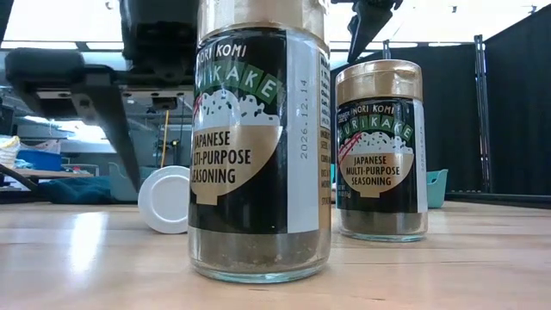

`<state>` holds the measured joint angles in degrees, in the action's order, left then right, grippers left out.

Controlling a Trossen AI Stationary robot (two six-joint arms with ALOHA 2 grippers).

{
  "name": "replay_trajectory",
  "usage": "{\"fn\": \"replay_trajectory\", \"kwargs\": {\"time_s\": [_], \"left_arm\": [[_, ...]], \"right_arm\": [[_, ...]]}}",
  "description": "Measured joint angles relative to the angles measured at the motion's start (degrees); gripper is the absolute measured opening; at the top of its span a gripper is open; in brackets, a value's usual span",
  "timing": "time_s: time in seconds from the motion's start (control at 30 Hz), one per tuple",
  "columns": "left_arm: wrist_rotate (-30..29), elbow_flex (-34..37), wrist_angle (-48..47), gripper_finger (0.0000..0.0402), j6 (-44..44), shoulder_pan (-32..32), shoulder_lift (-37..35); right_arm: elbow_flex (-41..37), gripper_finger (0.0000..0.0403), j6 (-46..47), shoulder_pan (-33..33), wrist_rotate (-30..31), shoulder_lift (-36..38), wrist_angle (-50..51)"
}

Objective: Sort spices by type
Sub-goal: Put the top white seasoning bottle into the transparent green bin

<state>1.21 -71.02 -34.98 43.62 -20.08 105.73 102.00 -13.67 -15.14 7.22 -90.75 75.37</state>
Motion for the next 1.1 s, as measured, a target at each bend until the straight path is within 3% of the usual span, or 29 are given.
{"fn": "replay_trajectory", "kwargs": {"time_s": [0.47,0.8,1.1], "left_arm": [[-0.3,6.1,6.3,0.0261,1.3,0.1,0.6],[-1.3,6.1,8.0,0.0185,0.7,0.1,0.5],[-5.1,6.0,9.1,0.0183,-13.3,1.3,0.5]], "right_arm": [[0.0,0.0286,0.1,-0.1,-1.5,0.0,-0.5],[0.0,0.0282,0.6,-0.1,-1.5,0.0,-0.8],[0.0,0.0266,0.6,-0.1,-1.3,0.0,-0.9]]}}
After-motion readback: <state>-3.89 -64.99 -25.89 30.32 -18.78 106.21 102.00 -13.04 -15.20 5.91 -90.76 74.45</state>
